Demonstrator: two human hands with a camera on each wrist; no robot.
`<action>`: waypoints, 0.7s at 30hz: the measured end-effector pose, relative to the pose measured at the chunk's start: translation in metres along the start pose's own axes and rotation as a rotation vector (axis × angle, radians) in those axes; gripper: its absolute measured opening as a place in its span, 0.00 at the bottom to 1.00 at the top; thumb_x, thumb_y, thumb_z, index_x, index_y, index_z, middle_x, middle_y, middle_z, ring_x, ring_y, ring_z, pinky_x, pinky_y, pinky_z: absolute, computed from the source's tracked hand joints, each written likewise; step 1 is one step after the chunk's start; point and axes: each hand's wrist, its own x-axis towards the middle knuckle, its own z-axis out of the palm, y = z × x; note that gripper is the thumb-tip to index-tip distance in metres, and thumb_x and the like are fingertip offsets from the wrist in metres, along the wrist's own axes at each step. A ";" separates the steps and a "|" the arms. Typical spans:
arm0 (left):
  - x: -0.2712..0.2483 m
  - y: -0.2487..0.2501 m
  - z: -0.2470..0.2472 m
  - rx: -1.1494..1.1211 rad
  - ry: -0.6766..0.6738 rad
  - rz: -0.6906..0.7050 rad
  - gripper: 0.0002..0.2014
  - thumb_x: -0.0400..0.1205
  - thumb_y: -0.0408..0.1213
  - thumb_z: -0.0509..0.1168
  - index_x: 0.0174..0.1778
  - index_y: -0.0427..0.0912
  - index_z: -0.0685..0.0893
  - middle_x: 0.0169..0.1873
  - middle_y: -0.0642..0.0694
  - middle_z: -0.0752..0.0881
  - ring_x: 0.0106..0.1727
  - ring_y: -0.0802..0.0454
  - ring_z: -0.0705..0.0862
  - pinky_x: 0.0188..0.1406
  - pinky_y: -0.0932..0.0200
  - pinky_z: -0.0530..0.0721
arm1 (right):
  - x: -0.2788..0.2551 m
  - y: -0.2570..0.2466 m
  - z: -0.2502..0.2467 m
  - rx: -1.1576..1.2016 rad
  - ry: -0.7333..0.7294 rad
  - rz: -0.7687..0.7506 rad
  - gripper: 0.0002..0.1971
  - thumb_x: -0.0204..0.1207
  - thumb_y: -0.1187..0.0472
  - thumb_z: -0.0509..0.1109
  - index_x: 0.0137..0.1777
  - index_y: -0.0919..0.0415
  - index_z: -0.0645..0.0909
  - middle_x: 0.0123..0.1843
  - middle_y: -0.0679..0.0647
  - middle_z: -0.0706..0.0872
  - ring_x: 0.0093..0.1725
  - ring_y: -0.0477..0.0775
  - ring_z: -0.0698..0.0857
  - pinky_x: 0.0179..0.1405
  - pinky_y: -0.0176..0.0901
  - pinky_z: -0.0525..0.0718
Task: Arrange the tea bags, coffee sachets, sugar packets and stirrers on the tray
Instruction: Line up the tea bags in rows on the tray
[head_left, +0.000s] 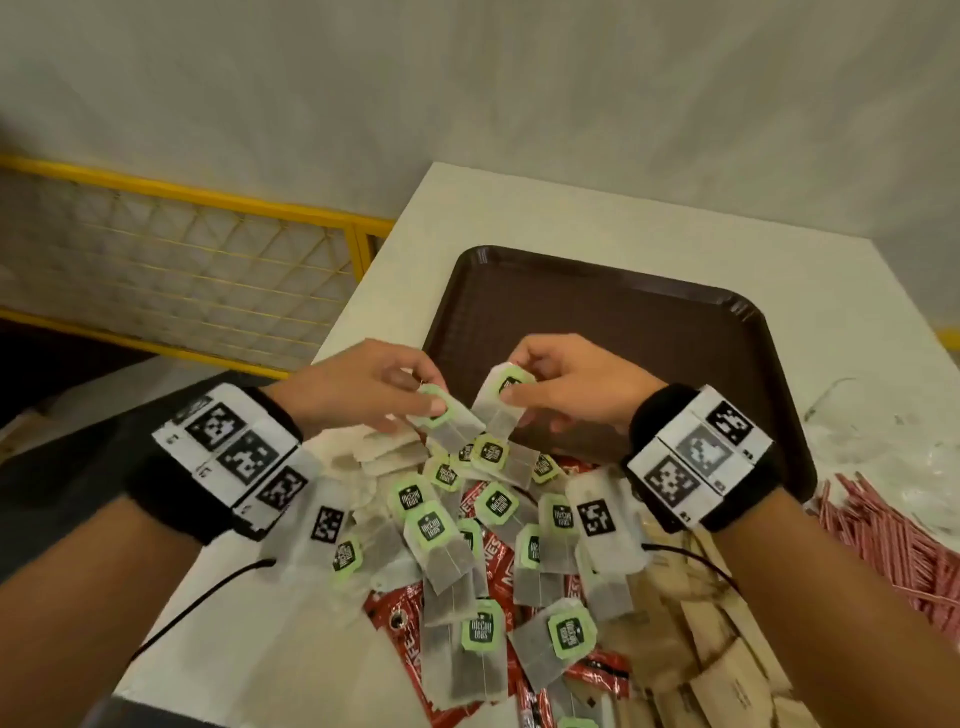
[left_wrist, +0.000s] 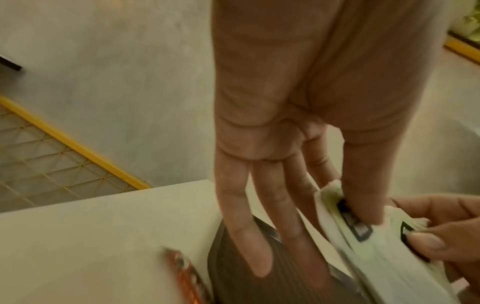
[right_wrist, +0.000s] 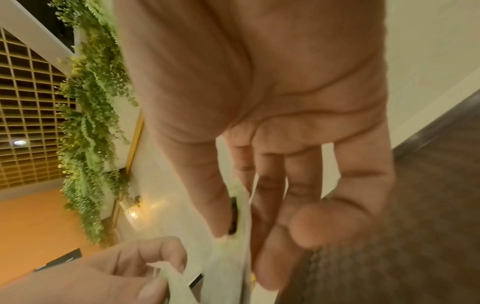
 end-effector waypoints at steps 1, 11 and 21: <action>0.007 0.004 -0.010 -0.056 0.017 -0.005 0.02 0.78 0.34 0.69 0.44 0.46 0.84 0.41 0.44 0.89 0.40 0.54 0.85 0.42 0.60 0.83 | 0.007 -0.006 -0.006 0.045 0.034 0.005 0.03 0.78 0.64 0.68 0.48 0.59 0.76 0.40 0.51 0.86 0.33 0.44 0.84 0.28 0.37 0.79; 0.156 0.034 -0.087 0.073 0.085 -0.040 0.15 0.79 0.19 0.61 0.53 0.44 0.80 0.41 0.44 0.83 0.40 0.49 0.85 0.49 0.54 0.85 | 0.137 -0.014 -0.065 0.265 0.408 0.199 0.18 0.77 0.75 0.64 0.63 0.58 0.78 0.49 0.60 0.83 0.39 0.54 0.84 0.41 0.50 0.85; 0.273 0.037 -0.108 0.416 0.155 0.123 0.13 0.76 0.26 0.69 0.56 0.38 0.83 0.42 0.41 0.85 0.33 0.56 0.82 0.48 0.59 0.83 | 0.234 0.018 -0.098 -0.094 0.547 0.252 0.10 0.76 0.65 0.70 0.56 0.62 0.80 0.54 0.61 0.88 0.45 0.54 0.85 0.36 0.39 0.82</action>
